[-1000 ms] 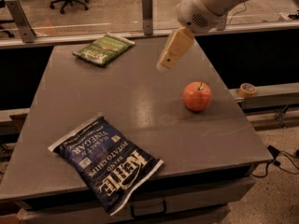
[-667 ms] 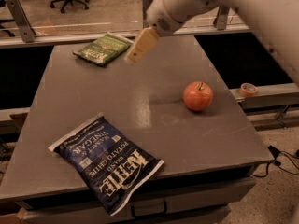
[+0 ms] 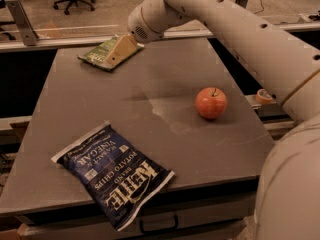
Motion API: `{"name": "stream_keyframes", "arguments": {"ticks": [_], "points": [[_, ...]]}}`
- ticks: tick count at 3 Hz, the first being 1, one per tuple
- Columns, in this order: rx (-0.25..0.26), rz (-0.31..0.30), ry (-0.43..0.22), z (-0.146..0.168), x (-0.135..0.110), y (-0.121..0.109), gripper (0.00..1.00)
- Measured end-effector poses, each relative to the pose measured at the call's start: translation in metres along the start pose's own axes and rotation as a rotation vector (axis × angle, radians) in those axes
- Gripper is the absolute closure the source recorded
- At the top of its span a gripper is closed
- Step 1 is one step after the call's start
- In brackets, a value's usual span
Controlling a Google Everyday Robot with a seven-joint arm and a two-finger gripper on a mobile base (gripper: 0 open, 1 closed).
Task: Move green jalapeno chip bag near apple
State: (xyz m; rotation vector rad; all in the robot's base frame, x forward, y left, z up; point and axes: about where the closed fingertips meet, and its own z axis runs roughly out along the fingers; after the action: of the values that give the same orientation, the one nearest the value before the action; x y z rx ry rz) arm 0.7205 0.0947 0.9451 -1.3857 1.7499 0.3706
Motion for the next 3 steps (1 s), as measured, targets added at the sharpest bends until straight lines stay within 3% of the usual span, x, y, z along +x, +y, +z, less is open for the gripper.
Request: {"name": "stream_keyframes", "arguments": {"ticks": [1,2,3], "points": [[0.025,0.071,-0.042,0.026,-0.001,-0.008,0.00],[0.072,0.204,-0.093,0.074,-0.003,-0.024,0.00],[0.096,0.326,-0.103,0.110,-0.001,-0.035,0.00]]}}
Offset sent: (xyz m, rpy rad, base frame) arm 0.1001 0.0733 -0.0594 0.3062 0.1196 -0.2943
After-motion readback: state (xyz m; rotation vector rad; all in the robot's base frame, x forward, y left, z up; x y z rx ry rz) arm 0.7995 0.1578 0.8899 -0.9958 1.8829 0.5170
